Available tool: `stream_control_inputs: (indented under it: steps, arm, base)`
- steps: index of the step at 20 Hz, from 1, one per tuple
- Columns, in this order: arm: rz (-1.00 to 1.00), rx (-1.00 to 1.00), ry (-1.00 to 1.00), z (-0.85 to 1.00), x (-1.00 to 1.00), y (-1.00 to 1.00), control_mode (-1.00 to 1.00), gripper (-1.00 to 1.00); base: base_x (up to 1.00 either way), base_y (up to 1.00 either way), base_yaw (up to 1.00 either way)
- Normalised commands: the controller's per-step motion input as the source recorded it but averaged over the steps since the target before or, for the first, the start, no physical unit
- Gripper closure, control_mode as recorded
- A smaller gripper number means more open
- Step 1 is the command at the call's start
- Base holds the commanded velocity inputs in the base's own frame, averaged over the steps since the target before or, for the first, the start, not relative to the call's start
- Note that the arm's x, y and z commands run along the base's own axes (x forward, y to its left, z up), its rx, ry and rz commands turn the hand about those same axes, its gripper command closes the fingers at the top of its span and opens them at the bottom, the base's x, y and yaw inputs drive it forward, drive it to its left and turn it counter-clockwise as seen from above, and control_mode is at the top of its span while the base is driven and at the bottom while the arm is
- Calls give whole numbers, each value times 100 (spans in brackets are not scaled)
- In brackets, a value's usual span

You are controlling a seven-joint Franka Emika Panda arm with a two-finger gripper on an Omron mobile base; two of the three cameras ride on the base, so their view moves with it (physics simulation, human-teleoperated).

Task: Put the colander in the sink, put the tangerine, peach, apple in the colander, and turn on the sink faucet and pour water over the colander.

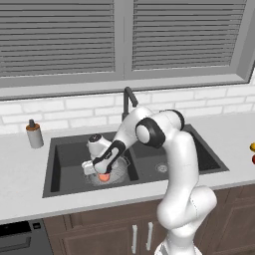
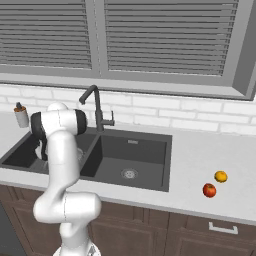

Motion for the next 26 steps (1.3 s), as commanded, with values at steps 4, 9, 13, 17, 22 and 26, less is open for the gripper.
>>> stream_control_inputs:
  steps: [4,9,13,17,22,26]
  arm:
    - [0,0,0,12,-1,0,-100,-100]
    - [-3,0,0,61,-38,-9,-100,-100]
    - [-6,0,0,80,-40,-3,-100,-100]
    - [-6,0,0,88,-42,-9,-100,-100]
    - [-9,0,0,78,-54,-34,-100,-100]
    - [-4,0,0,77,-72,-73,-100,-100]
  base:
    - [0,0,0]
    - [0,0,0]
    - [0,0,0]
    - [0,0,0]
    - [0,0,0]
    - [0,0,0]
